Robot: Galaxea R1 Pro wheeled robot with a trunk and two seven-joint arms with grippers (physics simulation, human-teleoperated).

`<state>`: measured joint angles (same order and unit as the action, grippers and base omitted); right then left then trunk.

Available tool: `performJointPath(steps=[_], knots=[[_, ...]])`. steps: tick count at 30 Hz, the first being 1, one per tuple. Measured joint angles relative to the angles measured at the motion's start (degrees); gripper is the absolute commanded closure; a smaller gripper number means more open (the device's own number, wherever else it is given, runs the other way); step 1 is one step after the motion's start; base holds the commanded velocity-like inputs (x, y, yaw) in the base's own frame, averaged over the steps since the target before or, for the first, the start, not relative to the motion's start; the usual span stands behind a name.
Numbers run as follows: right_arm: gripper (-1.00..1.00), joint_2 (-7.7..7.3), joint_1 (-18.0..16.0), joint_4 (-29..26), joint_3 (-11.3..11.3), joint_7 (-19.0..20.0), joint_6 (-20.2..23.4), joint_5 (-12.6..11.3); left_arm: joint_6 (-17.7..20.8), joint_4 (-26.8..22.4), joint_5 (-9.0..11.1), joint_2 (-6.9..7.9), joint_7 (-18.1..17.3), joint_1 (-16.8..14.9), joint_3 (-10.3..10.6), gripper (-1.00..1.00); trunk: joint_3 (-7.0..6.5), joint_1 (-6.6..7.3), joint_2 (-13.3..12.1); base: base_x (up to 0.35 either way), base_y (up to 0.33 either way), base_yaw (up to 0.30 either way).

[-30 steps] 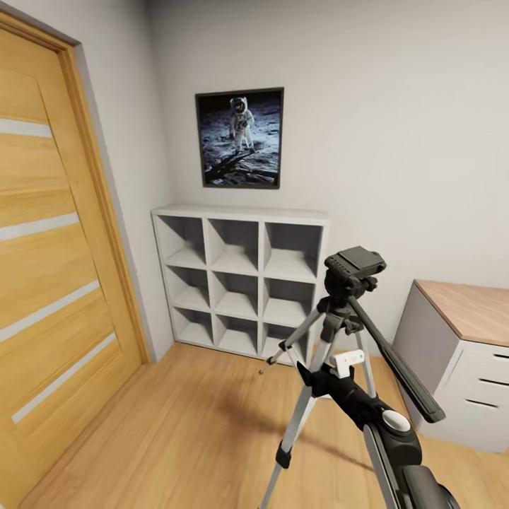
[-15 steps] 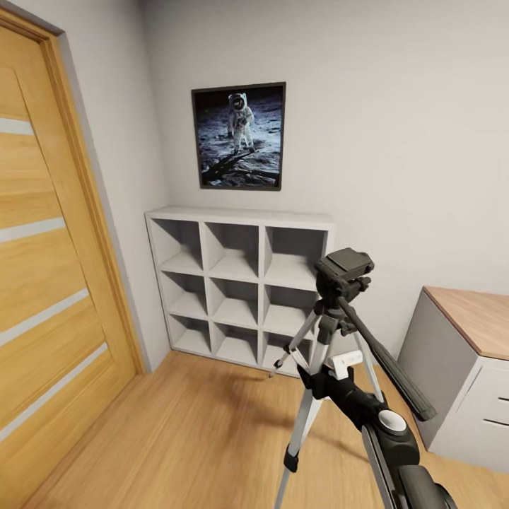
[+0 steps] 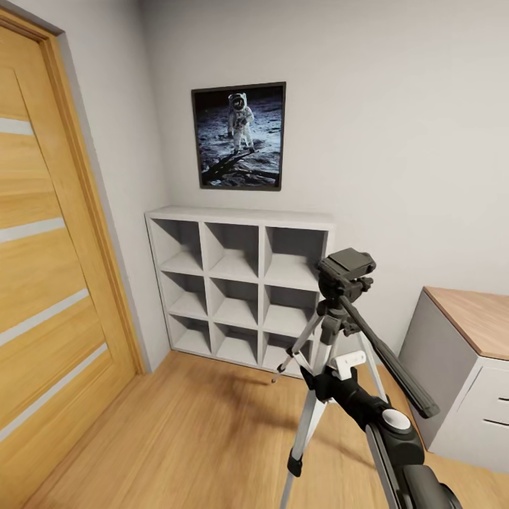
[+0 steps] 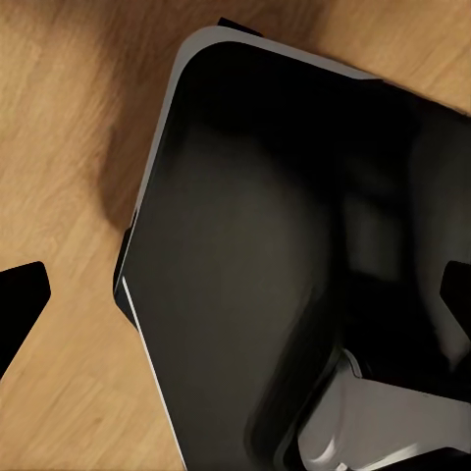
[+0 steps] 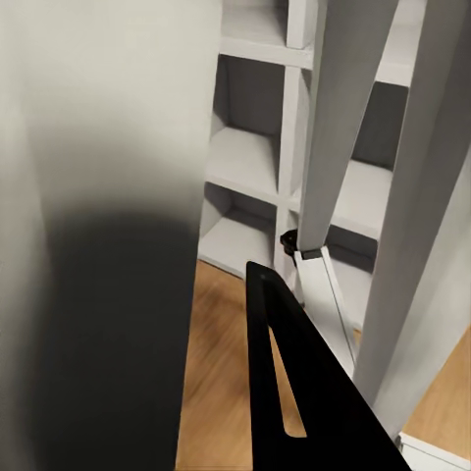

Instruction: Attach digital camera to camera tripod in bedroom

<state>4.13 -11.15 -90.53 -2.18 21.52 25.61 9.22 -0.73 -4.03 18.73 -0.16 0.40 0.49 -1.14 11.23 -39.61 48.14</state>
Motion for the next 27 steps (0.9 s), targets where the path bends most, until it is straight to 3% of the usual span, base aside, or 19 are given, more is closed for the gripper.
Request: performJointPath(steps=[6,10,14,27], knots=[[1.00,0.00,0.0,-0.3,-0.3,0.2,0.9,0.5,0.0,0.0,0.0,0.00,0.0,0.0,0.0,-1.00,0.00,0.00,0.0,0.000,0.000,0.000],[1.00,0.03,0.0,-1.3,-0.8,0.1,6.3,2.5,0.0,0.0,0.0,0.00,0.0,0.0,0.0,-1.00,0.00,0.00,0.0,0.000,0.000,0.000],[1.00,0.15,0.0,-0.3,-1.8,0.1,8.6,2.9,0.0,0.0,0.0,0.00,0.0,0.0,0.0,-1.00,0.00,0.00,0.0,0.000,0.000,0.000],[1.00,0.18,0.0,0.7,-2.4,0.1,9.2,2.1,0.0,0.0,0.0,0.00,0.0,0.0,0.0,-1.00,0.00,0.00,0.0,0.000,0.000,0.000]])
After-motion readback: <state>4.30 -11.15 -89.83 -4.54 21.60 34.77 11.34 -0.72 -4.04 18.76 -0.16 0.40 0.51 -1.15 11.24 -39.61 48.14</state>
